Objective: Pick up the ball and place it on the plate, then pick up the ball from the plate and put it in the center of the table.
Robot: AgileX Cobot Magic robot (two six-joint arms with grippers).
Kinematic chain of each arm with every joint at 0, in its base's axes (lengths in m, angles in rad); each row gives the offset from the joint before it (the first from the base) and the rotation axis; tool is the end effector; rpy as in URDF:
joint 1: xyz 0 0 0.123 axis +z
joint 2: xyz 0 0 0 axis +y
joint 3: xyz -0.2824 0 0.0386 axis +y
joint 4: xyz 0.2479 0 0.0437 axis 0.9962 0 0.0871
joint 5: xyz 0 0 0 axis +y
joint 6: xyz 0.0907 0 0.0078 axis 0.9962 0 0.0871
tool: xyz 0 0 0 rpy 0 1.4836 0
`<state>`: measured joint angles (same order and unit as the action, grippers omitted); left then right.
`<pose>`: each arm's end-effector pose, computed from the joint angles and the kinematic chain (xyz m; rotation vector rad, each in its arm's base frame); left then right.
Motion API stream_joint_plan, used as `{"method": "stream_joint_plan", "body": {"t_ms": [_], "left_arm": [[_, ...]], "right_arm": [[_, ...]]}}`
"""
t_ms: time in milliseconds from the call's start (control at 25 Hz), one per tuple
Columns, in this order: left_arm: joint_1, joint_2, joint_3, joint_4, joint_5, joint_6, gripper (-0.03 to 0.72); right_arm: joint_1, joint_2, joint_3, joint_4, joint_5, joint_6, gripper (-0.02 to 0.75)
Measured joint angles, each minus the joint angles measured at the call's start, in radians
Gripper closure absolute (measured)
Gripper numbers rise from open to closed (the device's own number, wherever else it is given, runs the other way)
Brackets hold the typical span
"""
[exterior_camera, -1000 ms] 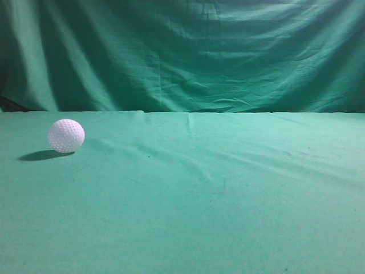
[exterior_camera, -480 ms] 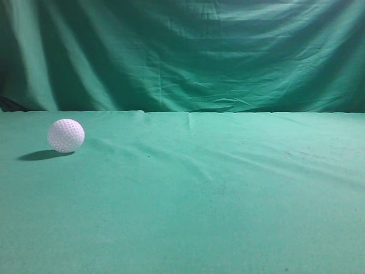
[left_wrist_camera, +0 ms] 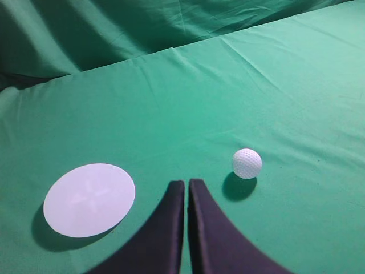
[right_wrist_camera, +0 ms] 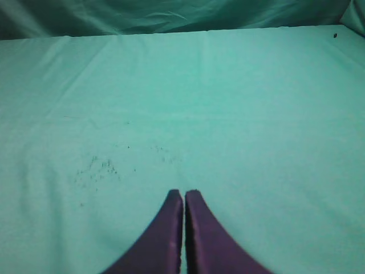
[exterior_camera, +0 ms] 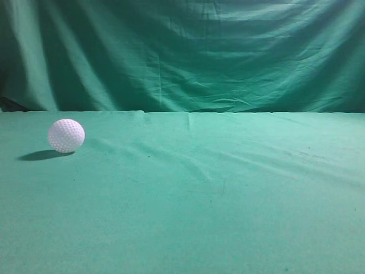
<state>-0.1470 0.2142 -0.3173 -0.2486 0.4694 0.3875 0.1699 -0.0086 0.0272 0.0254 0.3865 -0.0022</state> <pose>0.0594 -0.0191 0.2658 0.3622 1.8006 -0.0899 0.0515 0.0097 0.1697 -0.1469 1.8853 0.1397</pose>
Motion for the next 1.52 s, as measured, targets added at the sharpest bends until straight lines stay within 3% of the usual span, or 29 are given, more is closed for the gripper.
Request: {"method": "stream_joint_plan", "body": {"t_ms": [280, 760, 1520], "left_arm": [[0.015, -0.114, 0.029, 0.023, -0.006, 0.000, 0.688], [0.025, -0.225, 0.331, 0.040, -0.146, 0.000, 0.688], [0.025, -0.225, 0.340, 0.073, -0.113, -0.061, 0.688]], "right_arm": [[0.000, 0.000, 0.000, 0.000, 0.001, 0.000, 0.738], [0.000, 0.000, 0.000, 0.000, 0.003, 0.000, 0.738], [0.000, 0.000, 0.000, 0.001, 0.005, 0.000, 0.738]]}}
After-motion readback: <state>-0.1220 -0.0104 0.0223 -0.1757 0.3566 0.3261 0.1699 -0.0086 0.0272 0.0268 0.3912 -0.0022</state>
